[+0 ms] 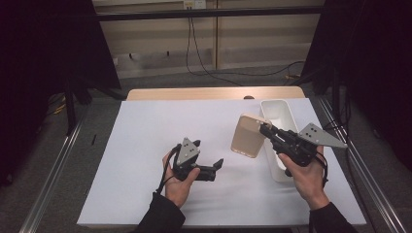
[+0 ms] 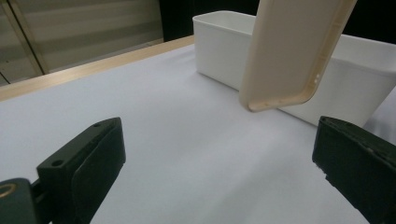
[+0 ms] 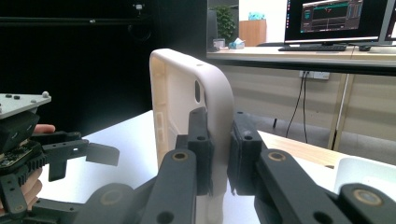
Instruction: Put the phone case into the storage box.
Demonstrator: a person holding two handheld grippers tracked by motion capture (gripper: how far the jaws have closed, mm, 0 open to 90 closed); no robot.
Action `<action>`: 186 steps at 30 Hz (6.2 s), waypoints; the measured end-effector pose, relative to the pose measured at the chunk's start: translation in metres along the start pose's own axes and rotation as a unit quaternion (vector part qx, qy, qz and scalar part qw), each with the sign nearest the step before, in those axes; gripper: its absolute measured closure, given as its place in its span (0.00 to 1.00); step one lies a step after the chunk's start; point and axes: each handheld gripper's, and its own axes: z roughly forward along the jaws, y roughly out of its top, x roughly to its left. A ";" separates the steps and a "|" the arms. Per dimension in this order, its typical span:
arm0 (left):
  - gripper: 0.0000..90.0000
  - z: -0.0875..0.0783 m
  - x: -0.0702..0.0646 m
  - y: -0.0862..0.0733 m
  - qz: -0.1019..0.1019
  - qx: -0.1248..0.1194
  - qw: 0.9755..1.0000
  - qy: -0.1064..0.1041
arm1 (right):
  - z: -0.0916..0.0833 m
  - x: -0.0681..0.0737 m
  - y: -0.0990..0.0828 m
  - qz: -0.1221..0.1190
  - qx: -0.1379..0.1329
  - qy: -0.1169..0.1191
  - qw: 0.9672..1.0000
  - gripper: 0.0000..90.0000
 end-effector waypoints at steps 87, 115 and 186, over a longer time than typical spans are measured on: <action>0.03 -0.123 0.063 -0.063 -0.057 -0.046 0.991 0.109 | 0.003 -0.129 0.044 -0.043 -0.013 -0.094 0.995 0.91; 0.03 -0.123 0.073 -0.064 -0.047 -0.042 0.992 0.106 | 0.042 -0.165 0.011 -0.037 0.041 -0.071 0.996 0.91; 0.05 -0.118 0.076 -0.066 -0.048 -0.037 0.993 0.105 | 0.085 -0.191 -0.028 -0.025 0.081 -0.120 0.989 0.81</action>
